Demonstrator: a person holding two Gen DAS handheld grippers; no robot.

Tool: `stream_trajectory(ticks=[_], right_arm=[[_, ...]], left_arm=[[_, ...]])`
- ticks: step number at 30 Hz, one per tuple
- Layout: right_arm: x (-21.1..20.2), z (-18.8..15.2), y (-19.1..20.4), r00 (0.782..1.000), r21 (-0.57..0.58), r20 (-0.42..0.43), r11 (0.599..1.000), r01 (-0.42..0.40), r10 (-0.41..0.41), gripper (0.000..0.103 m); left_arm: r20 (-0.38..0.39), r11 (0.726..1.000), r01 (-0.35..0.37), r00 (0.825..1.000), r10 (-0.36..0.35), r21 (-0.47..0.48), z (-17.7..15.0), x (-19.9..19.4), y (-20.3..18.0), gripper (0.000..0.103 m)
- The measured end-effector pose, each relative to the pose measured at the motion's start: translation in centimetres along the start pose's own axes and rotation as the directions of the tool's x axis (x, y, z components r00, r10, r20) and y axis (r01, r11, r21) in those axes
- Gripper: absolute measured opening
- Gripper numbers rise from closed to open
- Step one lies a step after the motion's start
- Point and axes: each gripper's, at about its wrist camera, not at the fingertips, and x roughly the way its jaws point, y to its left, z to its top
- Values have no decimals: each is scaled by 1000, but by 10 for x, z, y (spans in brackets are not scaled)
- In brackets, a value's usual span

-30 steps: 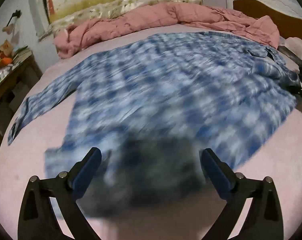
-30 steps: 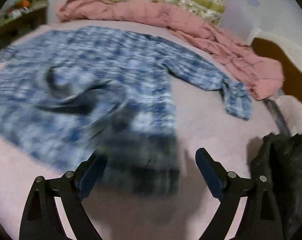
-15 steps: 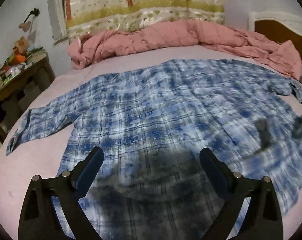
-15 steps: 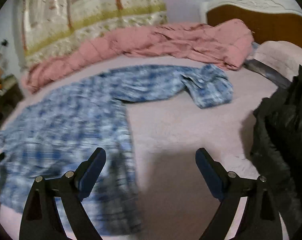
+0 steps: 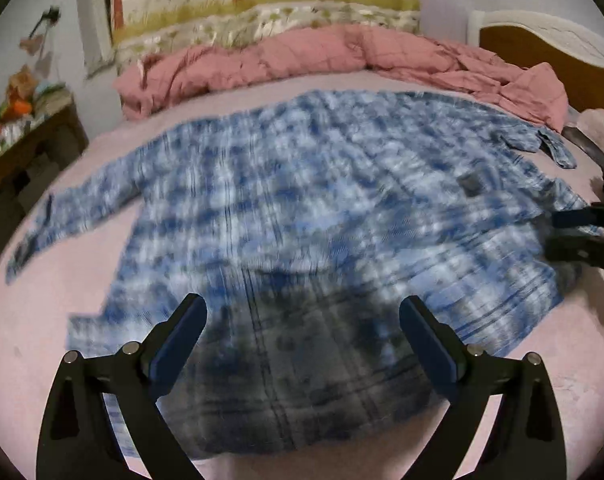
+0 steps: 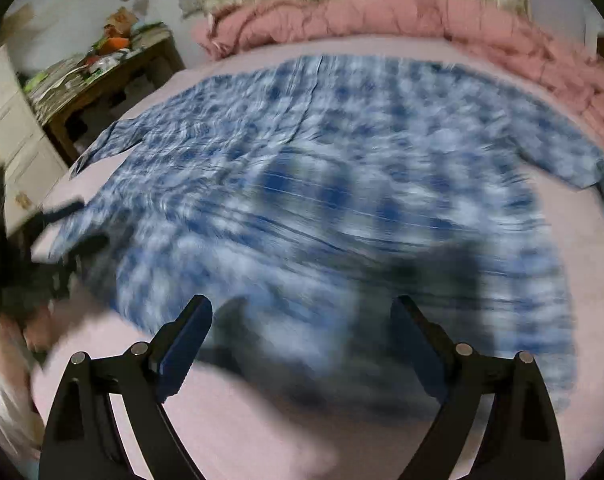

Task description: Fold large clothes

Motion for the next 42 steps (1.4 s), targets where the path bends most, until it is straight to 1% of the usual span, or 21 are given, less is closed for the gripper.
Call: stream_trajectory(ticks=[2,4,6,8,10,13,17,18,19,20,22,26,28,30,32,33,34,35,37,40,42], right_arm=[[25,17,18,994,-40,-24,993,110,-111,92],[41,35,22,982,-36,-6,981,191,-191,92],[48,60,6,968,92,18,965,247,-250,92],[41,75,-17,947,238,64,926,293,-315,92],[27,77,-37,937,330,103,900,285,-335,92],[0,65,-53,954,341,152,919,196,-259,92],[-43,28,-58,942,245,184,941,234,-282,92],[-51,21,-60,940,230,186,942,242,-287,92],[-64,7,-64,937,211,190,944,254,-294,92],[-73,-4,-68,935,197,196,946,259,-297,92],[-92,-29,-77,927,175,207,944,281,-314,92],[-107,-61,-99,928,202,194,939,278,-317,92],[-103,-68,-109,932,227,185,936,269,-312,90],[-92,-72,-117,943,255,164,936,242,-289,80],[-80,-74,-126,961,274,147,943,189,-235,64],[-71,-75,-130,965,281,113,940,196,-235,56],[-66,-76,-131,964,283,83,933,222,-254,30],[-64,-76,-131,956,283,72,925,253,-284,12],[-76,-77,-128,950,281,108,926,253,-292,8],[-104,-80,-118,922,258,170,919,299,-347,6],[-121,-83,-119,927,279,187,922,268,-326,5]], left_arm=[[-59,1000,7,998,-8,-15,-9,20,1,97],[-107,997,57,992,-62,-51,-9,32,7,98],[-96,992,90,991,-99,-91,-9,31,14,98],[-83,994,77,993,-84,-83,-12,28,11,98],[-72,996,56,996,-60,-65,-13,25,5,98],[-42,997,45,998,-48,-61,-14,19,6,98],[132,997,9,991,1,-74,-16,-30,17,97],[222,998,-11,975,26,-69,-19,-54,21,97],[315,996,-43,947,64,-75,-26,-78,27,100],[343,993,-76,934,101,-86,-30,-91,32,101],[314,986,-129,936,156,-107,-34,-102,49,101],[122,963,-204,966,227,-176,-47,-80,93,101],[35,956,-183,980,196,-230,-57,-67,114,101],[-18,945,-93,996,92,-315,-68,-57,131,100],[-53,933,7,998,-28,-360,-75,-49,138,82],[-75,938,26,996,-55,-347,-75,-46,136,62],[-91,949,15,995,-46,-314,-74,-46,129,31],[-91,962,-30,996,5,-272,-72,-48,123,12],[-61,972,-25,998,11,-233,-67,-55,119,7],[0,964,-21,1000,22,-266,-53,-74,132,8],[5,960,-10,1000,12,-279,-44,-79,143,8]])
